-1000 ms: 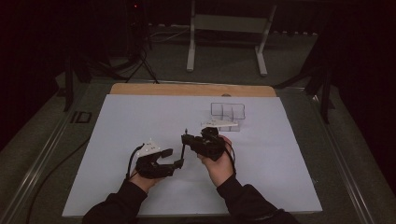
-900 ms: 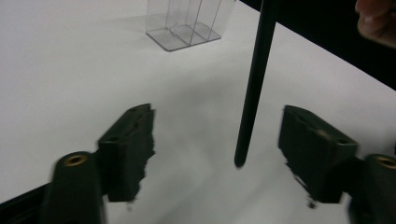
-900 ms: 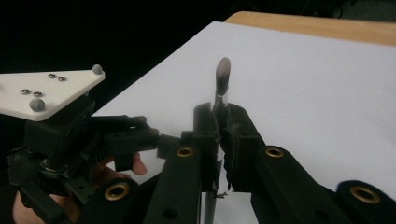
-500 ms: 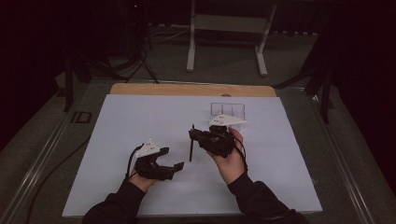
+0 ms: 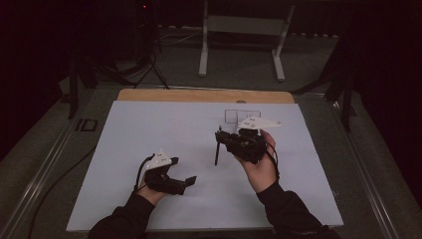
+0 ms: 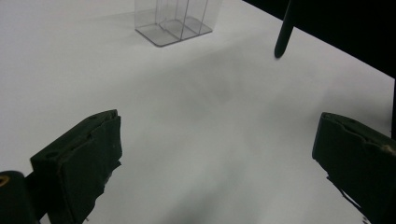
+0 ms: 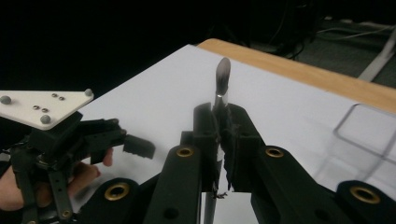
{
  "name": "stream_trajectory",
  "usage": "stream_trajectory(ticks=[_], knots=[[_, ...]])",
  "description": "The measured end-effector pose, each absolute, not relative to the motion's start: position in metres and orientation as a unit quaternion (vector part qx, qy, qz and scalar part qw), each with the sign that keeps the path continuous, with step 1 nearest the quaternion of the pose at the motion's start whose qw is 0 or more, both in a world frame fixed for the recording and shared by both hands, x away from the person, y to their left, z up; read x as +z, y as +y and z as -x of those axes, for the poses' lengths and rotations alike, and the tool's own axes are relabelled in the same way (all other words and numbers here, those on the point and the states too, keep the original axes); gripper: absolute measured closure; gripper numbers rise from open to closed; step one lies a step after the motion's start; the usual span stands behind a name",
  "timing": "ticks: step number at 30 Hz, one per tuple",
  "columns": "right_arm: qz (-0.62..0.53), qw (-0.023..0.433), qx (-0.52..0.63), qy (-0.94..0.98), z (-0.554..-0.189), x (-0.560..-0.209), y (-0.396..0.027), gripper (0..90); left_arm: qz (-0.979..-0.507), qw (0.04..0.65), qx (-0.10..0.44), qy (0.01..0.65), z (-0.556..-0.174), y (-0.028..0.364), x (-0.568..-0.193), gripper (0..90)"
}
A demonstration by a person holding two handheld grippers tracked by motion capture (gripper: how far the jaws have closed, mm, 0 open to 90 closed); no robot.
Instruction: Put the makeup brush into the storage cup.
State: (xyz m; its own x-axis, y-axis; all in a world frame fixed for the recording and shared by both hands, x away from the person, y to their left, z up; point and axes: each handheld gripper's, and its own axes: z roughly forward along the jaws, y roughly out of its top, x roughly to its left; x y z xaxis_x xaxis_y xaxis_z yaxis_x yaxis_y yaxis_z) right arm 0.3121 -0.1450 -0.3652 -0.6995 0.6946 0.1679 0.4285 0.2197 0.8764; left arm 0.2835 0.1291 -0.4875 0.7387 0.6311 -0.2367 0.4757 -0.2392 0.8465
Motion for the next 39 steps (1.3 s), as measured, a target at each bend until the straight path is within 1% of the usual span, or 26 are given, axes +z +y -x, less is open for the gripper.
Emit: stream_trajectory(ticks=[9, 10, 13, 20, 22, 27, 31, 37, 39], knots=[[-0.365, 0.165, 0.513, 0.759, -0.312, -0.347, -0.162, 84.2, -0.786, 0.505, 0.071, 0.348, -0.284, 0.129, -0.488, 2.7], [-0.364, 0.179, 0.512, 0.757, -0.312, -0.342, -0.166, 84.2, -0.787, 0.504, 0.072, 0.349, -0.284, 0.128, -0.488, 2.6], [-0.363, 0.192, 0.514, 0.754, -0.313, -0.334, -0.172, 84.2, -0.786, 0.505, 0.073, 0.349, -0.284, 0.129, -0.489, 2.7], [-0.363, 0.213, 0.522, 0.742, -0.318, -0.318, -0.184, 84.2, -0.787, 0.505, 0.069, 0.347, -0.283, 0.128, -0.489, 2.7], [-0.362, 0.227, 0.525, 0.736, -0.321, -0.311, -0.189, 84.3, -0.788, 0.505, 0.068, 0.345, -0.283, 0.127, -0.488, 2.7], [-0.359, 0.242, 0.529, 0.73, -0.328, -0.3, -0.194, 84.2, -0.789, 0.504, 0.065, 0.346, -0.283, 0.126, -0.489, 2.7], [-0.353, 0.267, 0.53, 0.723, -0.34, -0.286, -0.199, 84.2, -0.789, 0.506, 0.064, 0.343, -0.283, 0.126, -0.488, 2.7], [-0.365, 0.283, 0.525, 0.715, -0.357, -0.281, -0.204, 84.2, -0.787, 0.506, 0.066, 0.345, -0.283, 0.127, -0.49, 2.7], [-0.368, 0.293, 0.518, 0.715, -0.367, -0.28, -0.205, 84.2, -0.787, 0.506, 0.075, 0.346, -0.282, 0.127, -0.489, 2.7]])
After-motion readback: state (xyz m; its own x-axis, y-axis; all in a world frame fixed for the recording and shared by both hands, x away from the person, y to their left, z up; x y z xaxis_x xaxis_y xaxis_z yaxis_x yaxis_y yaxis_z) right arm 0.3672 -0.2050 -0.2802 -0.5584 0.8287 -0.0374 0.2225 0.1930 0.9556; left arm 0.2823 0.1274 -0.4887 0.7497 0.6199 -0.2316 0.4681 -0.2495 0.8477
